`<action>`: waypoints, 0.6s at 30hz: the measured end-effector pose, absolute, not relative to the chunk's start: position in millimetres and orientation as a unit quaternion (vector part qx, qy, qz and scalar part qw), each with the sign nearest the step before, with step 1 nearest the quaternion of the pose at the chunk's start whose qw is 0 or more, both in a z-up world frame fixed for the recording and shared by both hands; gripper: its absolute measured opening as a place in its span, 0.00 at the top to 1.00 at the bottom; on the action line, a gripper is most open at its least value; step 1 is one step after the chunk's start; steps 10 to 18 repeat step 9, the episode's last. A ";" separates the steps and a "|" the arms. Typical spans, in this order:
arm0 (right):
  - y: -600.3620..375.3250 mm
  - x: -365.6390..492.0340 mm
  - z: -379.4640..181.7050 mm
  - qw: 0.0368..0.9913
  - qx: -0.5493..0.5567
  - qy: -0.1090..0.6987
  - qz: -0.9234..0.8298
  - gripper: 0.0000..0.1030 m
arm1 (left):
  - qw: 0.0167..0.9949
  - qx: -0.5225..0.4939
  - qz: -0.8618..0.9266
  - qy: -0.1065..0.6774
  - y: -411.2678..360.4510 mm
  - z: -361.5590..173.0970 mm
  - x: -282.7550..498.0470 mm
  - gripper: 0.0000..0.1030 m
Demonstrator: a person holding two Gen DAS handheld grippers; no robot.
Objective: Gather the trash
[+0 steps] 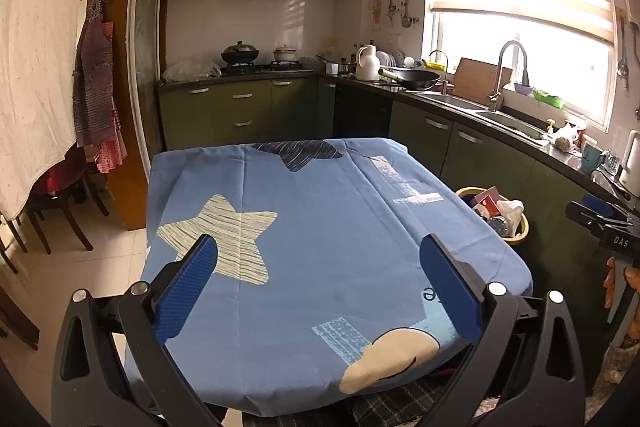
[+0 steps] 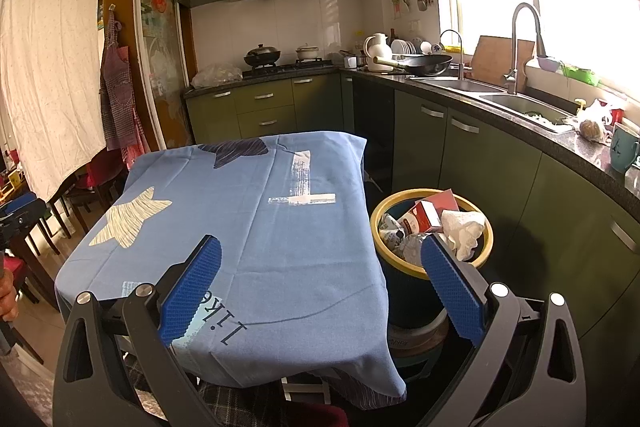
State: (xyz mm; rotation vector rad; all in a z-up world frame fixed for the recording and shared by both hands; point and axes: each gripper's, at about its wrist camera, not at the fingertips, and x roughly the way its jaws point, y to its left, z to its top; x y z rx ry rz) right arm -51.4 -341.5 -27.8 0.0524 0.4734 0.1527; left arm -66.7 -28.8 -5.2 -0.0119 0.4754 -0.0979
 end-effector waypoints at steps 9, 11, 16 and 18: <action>-331.2 -11.6 -35.0 0.960 0.017 0.261 0.102 0.04 | 0.962 0.027 -0.028 0.271 -16.2 -14.7 -4.5 0.06; -331.2 -11.6 -35.0 0.960 0.017 0.261 0.102 0.04 | 0.962 0.027 -0.028 0.271 -16.2 -14.7 -4.5 0.06; -331.2 -11.6 -35.0 0.960 0.017 0.261 0.102 0.04 | 0.962 0.027 -0.028 0.271 -16.2 -14.7 -4.5 0.06; -331.2 -11.6 -35.0 0.960 0.017 0.261 0.102 0.04 | 0.962 0.027 -0.028 0.271 -16.2 -14.7 -4.5 0.06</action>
